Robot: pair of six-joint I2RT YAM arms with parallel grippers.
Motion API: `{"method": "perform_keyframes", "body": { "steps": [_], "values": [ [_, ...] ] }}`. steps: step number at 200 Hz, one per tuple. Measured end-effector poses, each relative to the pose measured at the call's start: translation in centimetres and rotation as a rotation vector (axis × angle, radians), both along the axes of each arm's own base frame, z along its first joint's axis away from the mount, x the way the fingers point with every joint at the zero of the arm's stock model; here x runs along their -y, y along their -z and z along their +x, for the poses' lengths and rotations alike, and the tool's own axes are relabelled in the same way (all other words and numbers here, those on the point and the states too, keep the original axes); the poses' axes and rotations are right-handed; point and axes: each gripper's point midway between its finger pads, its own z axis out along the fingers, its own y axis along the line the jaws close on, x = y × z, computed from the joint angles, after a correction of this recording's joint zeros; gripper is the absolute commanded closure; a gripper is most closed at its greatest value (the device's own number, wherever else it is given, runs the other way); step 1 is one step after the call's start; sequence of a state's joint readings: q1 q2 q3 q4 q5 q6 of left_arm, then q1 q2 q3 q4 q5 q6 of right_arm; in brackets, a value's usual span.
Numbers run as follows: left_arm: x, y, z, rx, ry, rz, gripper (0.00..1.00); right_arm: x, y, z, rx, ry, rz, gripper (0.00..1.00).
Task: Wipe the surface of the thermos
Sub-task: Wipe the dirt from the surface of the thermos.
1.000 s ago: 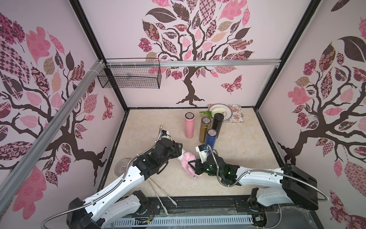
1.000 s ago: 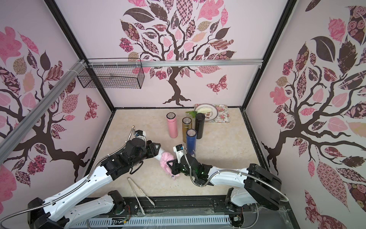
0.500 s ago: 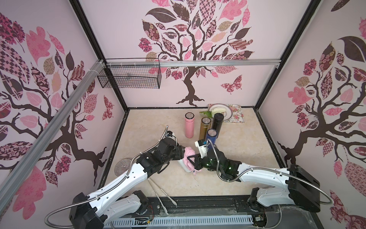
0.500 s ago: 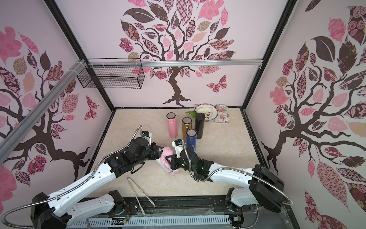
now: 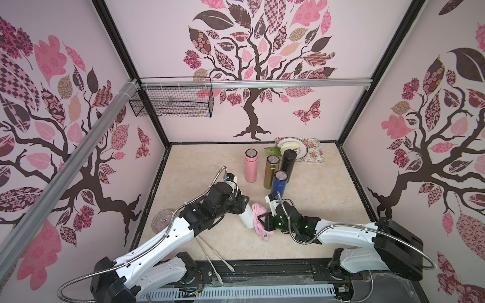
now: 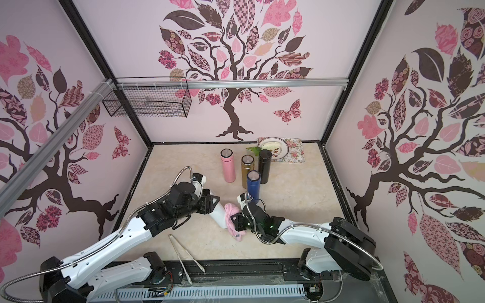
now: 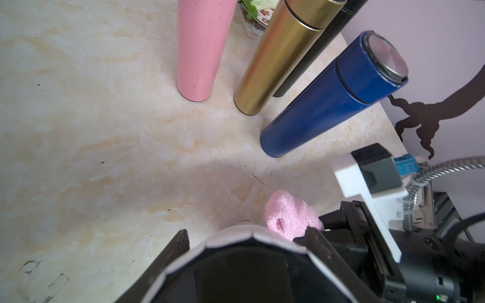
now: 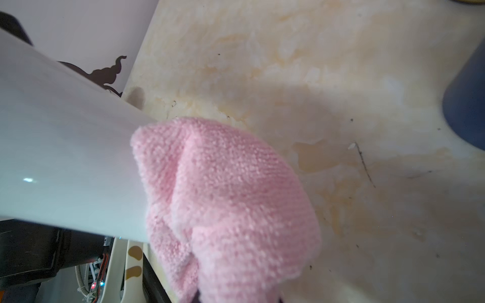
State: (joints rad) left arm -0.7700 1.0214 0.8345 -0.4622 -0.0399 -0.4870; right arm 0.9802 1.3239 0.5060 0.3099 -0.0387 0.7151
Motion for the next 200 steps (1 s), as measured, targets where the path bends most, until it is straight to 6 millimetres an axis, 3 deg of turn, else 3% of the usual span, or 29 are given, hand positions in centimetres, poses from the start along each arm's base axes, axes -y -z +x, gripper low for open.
{"method": "perform_keyframes", "body": {
  "steps": [33,86,120,164,200],
  "values": [
    [0.3,0.2,-0.1,0.024,0.043,0.036,1.00,-1.1,-1.4,-0.5,0.021,-0.072,0.061,1.00],
    [1.0,0.3,0.1,0.158,0.091,0.091,1.00,-3.4,-7.8,-0.1,0.005,-0.185,0.352,1.00],
    [0.7,1.7,-0.1,0.204,0.107,0.161,1.00,-4.0,-5.4,-0.1,-0.120,-0.187,0.372,1.00],
    [1.5,1.6,-0.5,0.229,0.158,0.163,1.00,-2.8,2.0,-0.9,-0.311,-0.117,0.170,1.00],
    [1.8,1.6,-0.7,0.237,0.177,0.162,1.00,-2.7,1.8,-1.1,-0.314,-0.120,0.170,1.00]
  ]
}}
